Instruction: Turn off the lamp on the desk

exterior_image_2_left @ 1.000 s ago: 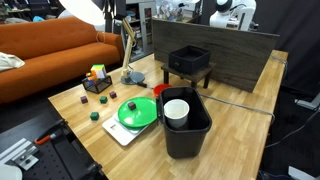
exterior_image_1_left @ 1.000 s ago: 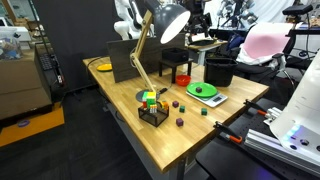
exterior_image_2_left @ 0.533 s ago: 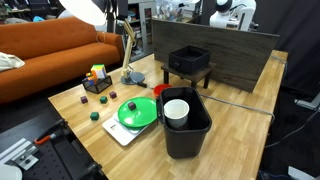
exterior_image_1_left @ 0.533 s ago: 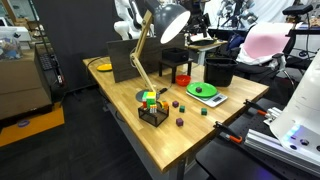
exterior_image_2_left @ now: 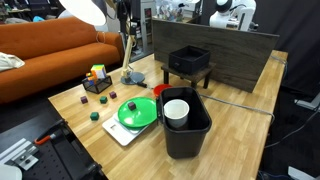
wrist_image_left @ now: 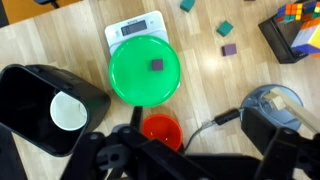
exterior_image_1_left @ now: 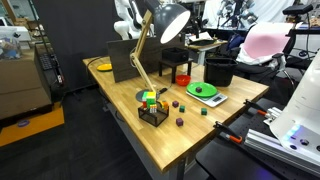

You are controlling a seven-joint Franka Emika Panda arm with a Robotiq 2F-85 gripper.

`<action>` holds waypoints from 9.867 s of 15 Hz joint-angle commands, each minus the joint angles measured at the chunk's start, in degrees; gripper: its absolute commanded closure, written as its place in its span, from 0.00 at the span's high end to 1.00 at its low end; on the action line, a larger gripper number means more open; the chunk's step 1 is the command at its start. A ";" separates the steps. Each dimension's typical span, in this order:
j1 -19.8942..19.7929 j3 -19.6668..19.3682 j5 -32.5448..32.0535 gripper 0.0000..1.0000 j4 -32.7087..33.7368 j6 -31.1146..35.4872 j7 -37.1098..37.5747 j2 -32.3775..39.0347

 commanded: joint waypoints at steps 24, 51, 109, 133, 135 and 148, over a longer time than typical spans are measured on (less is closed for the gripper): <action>4.05 -1.34 -0.02 1.00 23.78 0.46 5.00 21.71; 4.24 -2.32 3.57 0.00 23.94 3.18 1.86 28.77; 5.76 -1.97 7.52 0.00 46.66 0.10 1.91 55.47; 5.90 -1.07 8.42 0.00 40.26 -0.47 2.48 53.22; 5.96 -1.33 8.18 0.00 39.88 0.35 2.55 52.37; 5.87 -4.26 7.90 0.00 25.04 5.72 5.57 37.05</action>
